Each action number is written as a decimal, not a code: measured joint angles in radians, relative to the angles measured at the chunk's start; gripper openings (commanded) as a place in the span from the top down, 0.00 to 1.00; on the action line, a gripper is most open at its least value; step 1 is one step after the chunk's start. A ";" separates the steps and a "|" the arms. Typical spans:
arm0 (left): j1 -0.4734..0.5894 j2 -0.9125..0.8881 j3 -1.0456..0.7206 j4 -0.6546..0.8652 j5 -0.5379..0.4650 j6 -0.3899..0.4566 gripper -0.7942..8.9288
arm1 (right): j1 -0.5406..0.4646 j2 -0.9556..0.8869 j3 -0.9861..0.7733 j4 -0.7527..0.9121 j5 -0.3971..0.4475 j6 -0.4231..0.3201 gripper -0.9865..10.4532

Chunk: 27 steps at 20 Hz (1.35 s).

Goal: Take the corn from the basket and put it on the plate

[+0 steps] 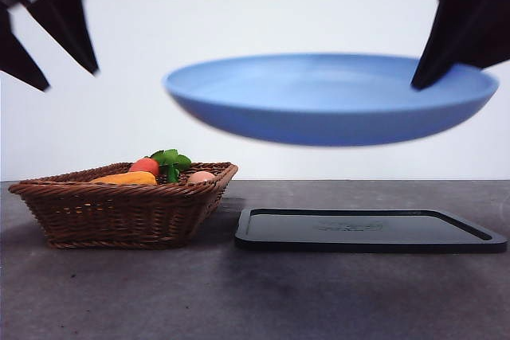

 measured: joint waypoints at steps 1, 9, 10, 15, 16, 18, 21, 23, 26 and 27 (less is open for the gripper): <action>-0.016 0.056 0.034 0.002 -0.039 0.012 0.54 | -0.006 -0.022 0.000 -0.006 0.000 0.000 0.91; -0.113 0.502 0.290 -0.018 -0.264 0.114 0.54 | -0.015 -0.104 0.000 -0.025 0.000 0.001 0.91; -0.121 0.532 0.295 -0.017 -0.293 0.126 0.54 | -0.015 -0.104 0.000 -0.026 0.000 0.001 0.91; -0.127 0.604 0.296 -0.005 -0.324 0.137 0.55 | -0.015 -0.104 0.000 -0.026 0.000 0.001 0.91; -0.129 0.608 0.296 -0.003 -0.335 0.137 0.55 | -0.015 -0.104 0.000 -0.025 0.000 0.001 0.91; -0.133 0.611 0.296 0.003 -0.349 0.137 0.58 | -0.015 -0.104 0.000 -0.025 0.000 0.001 0.91; -0.133 0.640 0.296 -0.011 -0.351 0.132 0.61 | -0.015 -0.104 0.000 -0.026 0.000 0.001 0.91; -0.135 0.650 0.296 -0.019 -0.351 0.127 0.62 | -0.015 -0.104 0.000 -0.025 0.000 0.001 0.91; -0.138 0.650 0.296 -0.023 -0.354 0.114 0.71 | -0.015 -0.104 0.000 -0.014 0.000 0.001 0.91; -0.138 0.650 0.296 -0.023 -0.354 0.113 0.73 | -0.015 -0.105 0.000 -0.009 0.000 0.001 0.91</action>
